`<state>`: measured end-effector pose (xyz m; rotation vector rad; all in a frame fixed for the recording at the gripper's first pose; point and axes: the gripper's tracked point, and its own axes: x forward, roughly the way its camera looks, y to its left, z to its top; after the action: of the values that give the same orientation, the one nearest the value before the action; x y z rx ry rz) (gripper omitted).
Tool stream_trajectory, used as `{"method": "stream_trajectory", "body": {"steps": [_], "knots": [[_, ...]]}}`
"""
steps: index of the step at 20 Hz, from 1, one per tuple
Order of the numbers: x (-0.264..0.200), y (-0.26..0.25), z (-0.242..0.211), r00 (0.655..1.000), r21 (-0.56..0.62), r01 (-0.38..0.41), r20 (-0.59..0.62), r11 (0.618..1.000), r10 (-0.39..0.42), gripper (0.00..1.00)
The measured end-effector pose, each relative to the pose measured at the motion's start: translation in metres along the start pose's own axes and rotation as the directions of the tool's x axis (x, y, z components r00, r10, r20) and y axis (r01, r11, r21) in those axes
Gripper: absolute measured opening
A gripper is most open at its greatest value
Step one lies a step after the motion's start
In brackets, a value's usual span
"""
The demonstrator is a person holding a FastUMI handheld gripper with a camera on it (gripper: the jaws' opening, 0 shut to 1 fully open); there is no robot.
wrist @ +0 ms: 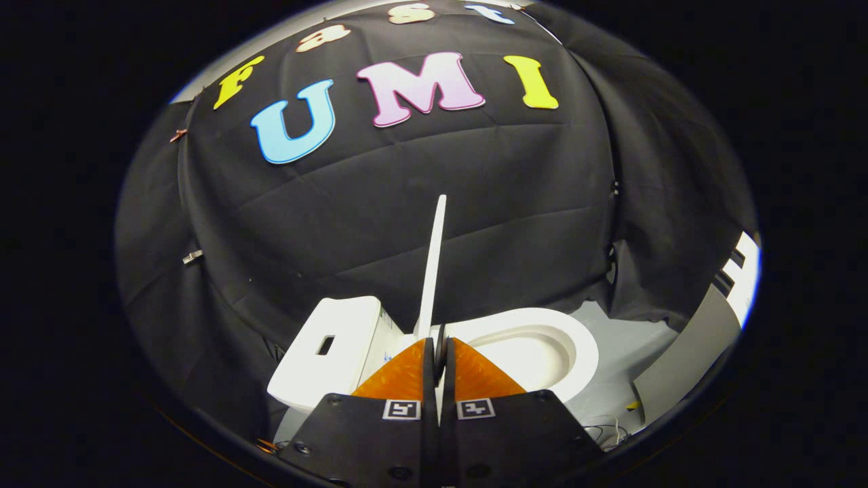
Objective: Open the toilet lid.
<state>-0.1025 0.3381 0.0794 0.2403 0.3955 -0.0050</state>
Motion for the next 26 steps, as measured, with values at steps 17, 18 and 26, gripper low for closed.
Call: {"method": "stream_trajectory", "body": {"steps": [17, 18, 26], "knots": [[0.001, 0.114, -0.012, 0.990, -0.103, 0.126, 0.076, 0.987, -0.119, 0.05], [0.002, 0.120, -0.014, 0.989, -0.104, 0.129, 0.080, 0.986, -0.121, 0.05], [0.006, 0.166, -0.030, 0.989, -0.164, 0.119, 0.101, 0.979, -0.103, 0.06]]}}
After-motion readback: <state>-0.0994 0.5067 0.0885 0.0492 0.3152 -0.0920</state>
